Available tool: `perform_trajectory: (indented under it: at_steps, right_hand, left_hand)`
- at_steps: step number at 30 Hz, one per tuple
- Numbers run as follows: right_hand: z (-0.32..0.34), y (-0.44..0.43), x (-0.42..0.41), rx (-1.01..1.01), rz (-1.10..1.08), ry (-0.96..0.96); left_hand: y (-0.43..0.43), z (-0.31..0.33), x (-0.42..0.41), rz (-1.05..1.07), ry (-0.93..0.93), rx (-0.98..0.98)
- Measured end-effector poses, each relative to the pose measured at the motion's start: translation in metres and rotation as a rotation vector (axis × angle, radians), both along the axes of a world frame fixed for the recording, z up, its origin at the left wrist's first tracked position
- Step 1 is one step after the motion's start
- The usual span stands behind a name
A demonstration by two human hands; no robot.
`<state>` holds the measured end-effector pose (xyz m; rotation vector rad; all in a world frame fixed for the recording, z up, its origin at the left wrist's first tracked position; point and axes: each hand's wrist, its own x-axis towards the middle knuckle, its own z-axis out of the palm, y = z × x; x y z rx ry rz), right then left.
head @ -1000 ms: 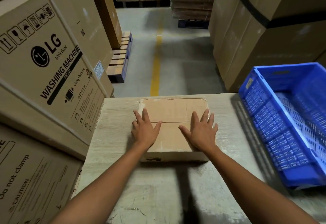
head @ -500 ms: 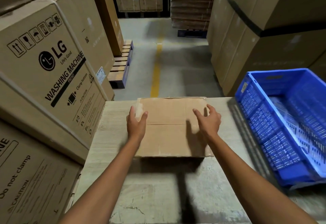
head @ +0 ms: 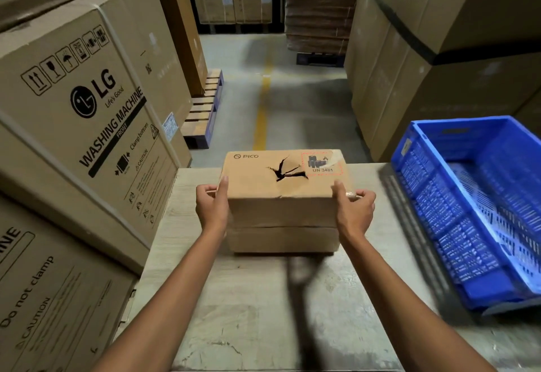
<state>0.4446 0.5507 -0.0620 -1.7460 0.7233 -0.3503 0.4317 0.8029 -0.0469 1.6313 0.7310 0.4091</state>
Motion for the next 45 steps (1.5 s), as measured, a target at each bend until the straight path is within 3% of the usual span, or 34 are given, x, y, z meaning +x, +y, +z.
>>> perform_trajectory:
  at_steps: [4, 9, 12, 15, 19, 22, 27, 32, 36, 38, 41, 45]
  right_hand:
    - [-0.011, -0.004, -0.020, -0.111, 0.076, 0.049]
    - [-0.011, -0.007, -0.022, -0.687, 0.189, -0.093]
    - [0.003, -0.003, -0.003, -0.874, 0.427, -0.204]
    - [0.022, 0.009, 0.015, -0.830, 0.603, -0.096]
    - [0.029, 0.021, 0.040, -0.931, 0.488, 0.137]
    - [0.026, 0.028, 0.041, -1.072, 0.493, 0.212]
    - [0.029, 0.055, 0.051, -1.133, 0.589, 0.368]
    - [0.016, 0.036, 0.053, -1.142, 0.910, 0.156]
    - [0.018, 0.037, 0.059, -1.158, 0.844, 0.061]
    - [0.017, 0.044, 0.065, -1.209, 0.766, 0.033]
    - [0.016, 0.055, 0.073, -1.232, 0.720, 0.116]
    - [0.011, 0.061, 0.081, -1.272, 0.715, 0.163]
  left_hand:
    - [0.003, -0.012, -0.017, -0.117, 0.082, 0.179]
    - [0.003, -0.014, -0.014, -0.343, -0.125, 0.858]
    - [-0.006, -0.007, 0.003, -0.603, -0.134, 1.034]
    - [-0.019, 0.005, 0.022, -0.739, 0.099, 0.993]
    - [-0.039, 0.011, 0.047, -0.577, 0.463, 0.953]
    - [-0.053, 0.006, 0.051, -0.536, 0.533, 1.060]
    - [-0.068, 0.020, 0.062, -0.559, 0.671, 1.152]
    - [-0.045, 0.030, 0.086, -0.760, 0.630, 1.075]
    - [-0.022, 0.032, 0.100, -0.937, 0.662, 0.980]
    - [-0.023, 0.029, 0.099, -0.872, 0.599, 0.934]
    - [-0.028, 0.019, 0.089, -0.712, 0.464, 1.014]
    - [-0.029, 0.016, 0.085, -0.682, 0.428, 1.085]
